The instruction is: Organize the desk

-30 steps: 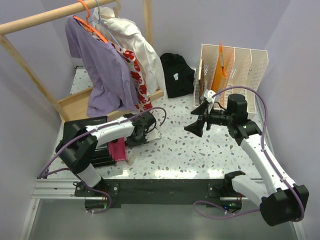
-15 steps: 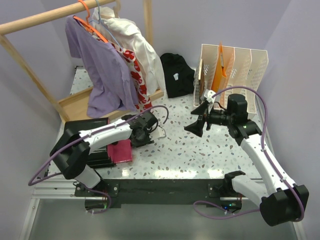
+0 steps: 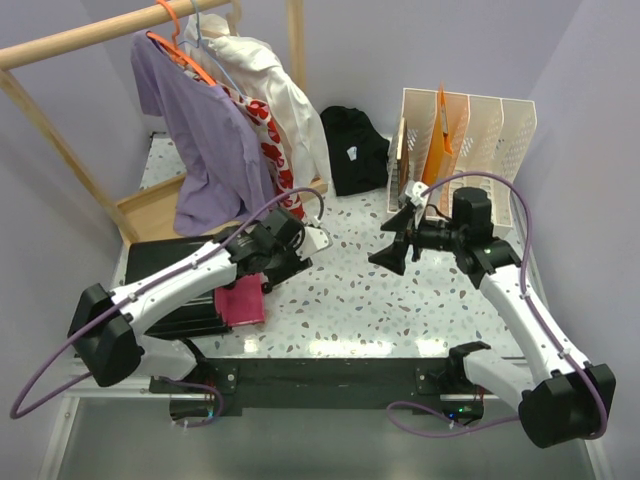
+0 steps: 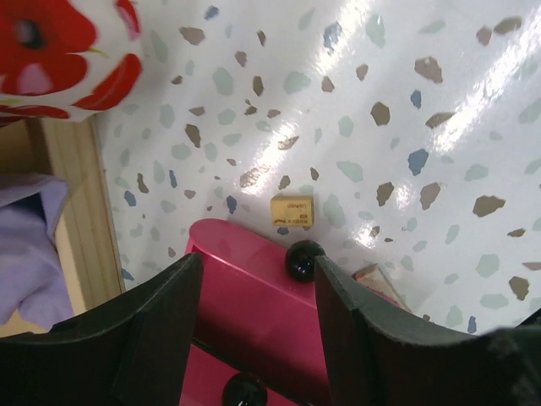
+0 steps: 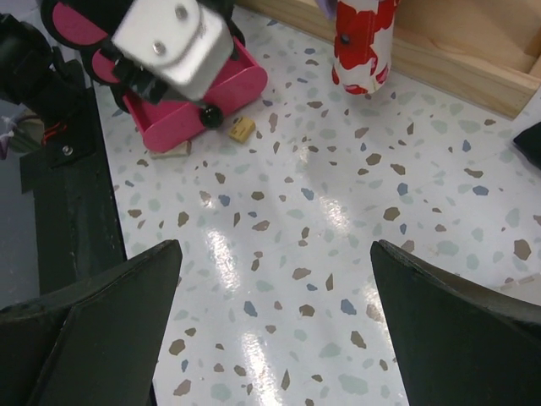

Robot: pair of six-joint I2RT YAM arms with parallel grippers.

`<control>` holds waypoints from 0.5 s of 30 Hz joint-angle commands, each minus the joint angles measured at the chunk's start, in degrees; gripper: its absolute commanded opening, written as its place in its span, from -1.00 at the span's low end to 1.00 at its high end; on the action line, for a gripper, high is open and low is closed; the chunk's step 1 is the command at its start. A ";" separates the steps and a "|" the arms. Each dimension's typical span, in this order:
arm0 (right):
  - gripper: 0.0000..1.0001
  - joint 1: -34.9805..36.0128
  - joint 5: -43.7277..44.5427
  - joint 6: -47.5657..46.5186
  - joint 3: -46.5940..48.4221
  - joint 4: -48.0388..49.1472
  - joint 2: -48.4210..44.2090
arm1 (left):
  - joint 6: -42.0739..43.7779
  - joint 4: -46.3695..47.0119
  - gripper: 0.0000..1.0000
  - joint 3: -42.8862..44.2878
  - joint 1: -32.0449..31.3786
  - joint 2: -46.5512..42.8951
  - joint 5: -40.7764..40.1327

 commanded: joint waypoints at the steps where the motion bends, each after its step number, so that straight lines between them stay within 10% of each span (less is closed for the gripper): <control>1: 0.97 -0.31 -4.83 -4.97 1.24 -3.60 2.05 | -6.70 4.59 0.20 2.18 -0.23 -8.24 0.08; 11: 0.97 4.24 -1.34 -6.21 0.89 -4.04 7.59 | -19.43 18.82 0.46 -5.19 0.03 -28.98 -6.51; 15: 0.98 15.66 13.38 -9.11 3.86 -7.28 12.68 | -19.80 24.45 0.75 -10.12 -0.05 -37.58 -7.13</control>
